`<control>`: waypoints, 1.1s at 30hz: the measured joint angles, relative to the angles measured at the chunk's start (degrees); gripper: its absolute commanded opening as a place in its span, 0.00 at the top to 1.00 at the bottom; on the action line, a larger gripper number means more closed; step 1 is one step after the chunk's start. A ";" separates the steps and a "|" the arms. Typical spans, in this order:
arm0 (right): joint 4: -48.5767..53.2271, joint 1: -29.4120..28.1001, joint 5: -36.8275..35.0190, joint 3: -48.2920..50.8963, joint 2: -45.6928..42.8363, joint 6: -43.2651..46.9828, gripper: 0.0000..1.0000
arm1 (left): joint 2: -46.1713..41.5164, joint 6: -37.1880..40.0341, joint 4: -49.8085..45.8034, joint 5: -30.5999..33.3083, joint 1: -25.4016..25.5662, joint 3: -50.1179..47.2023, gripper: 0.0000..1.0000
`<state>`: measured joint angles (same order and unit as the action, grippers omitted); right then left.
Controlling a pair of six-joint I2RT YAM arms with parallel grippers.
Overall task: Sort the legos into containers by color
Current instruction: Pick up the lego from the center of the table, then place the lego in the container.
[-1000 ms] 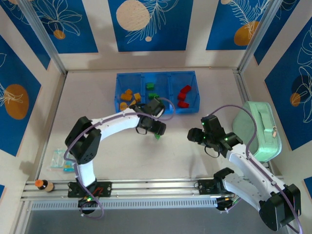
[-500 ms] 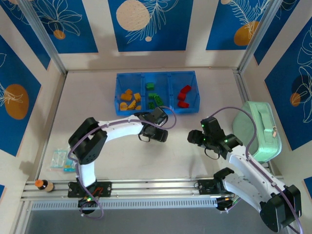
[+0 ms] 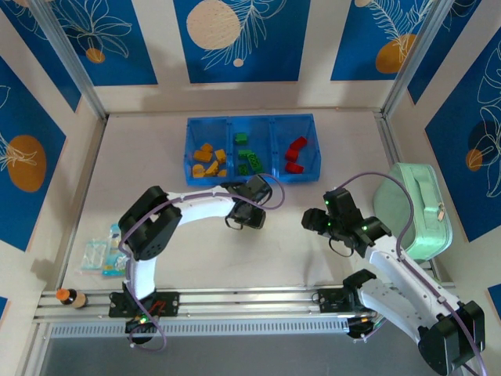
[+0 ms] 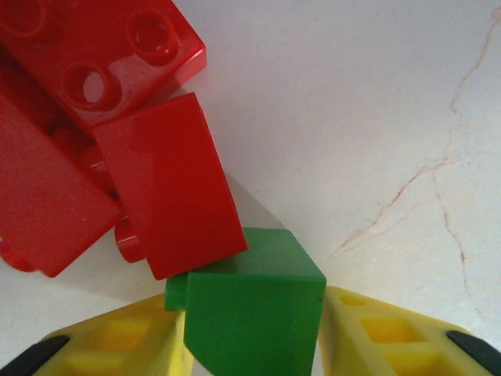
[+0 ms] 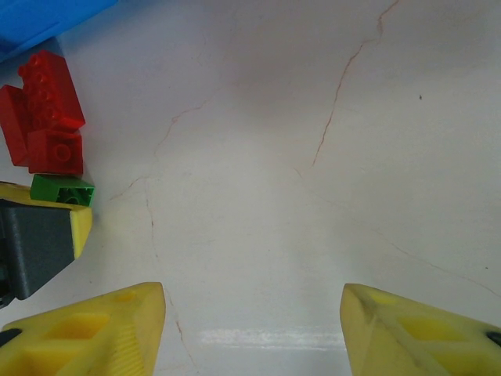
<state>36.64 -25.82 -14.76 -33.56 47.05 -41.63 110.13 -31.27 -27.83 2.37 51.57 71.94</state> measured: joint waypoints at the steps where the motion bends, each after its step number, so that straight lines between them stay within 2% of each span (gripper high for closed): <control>1: 0.00 0.00 -0.02 0.00 0.00 -0.02 0.39 | 0.00 0.09 -0.02 0.20 0.15 0.00 0.63; 7: 0.02 0.00 -0.02 0.44 0.00 -0.02 0.39 | -0.09 0.20 -0.02 1.22 0.98 0.00 0.71; 17: 0.02 0.00 -0.22 0.48 0.00 -0.02 0.40 | -6.86 1.62 -2.97 2.97 1.40 0.48 0.71; 21: 0.02 0.00 -0.22 0.48 -0.02 -0.02 0.40 | -7.87 4.26 -5.20 3.72 0.07 6.14 0.71; 25: 0.07 -0.07 -0.20 0.48 -0.44 -0.02 0.40 | -7.54 7.37 -7.30 3.72 -3.91 13.57 0.70; 33: 0.63 -0.15 -0.15 0.48 -1.53 -0.02 0.40 | 1.64 12.02 -11.06 3.67 -12.33 31.47 0.71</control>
<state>37.28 -25.98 -14.92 -33.08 45.52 -41.65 111.77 -19.25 -38.89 6.04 39.24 103.42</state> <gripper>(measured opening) 0.598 0.296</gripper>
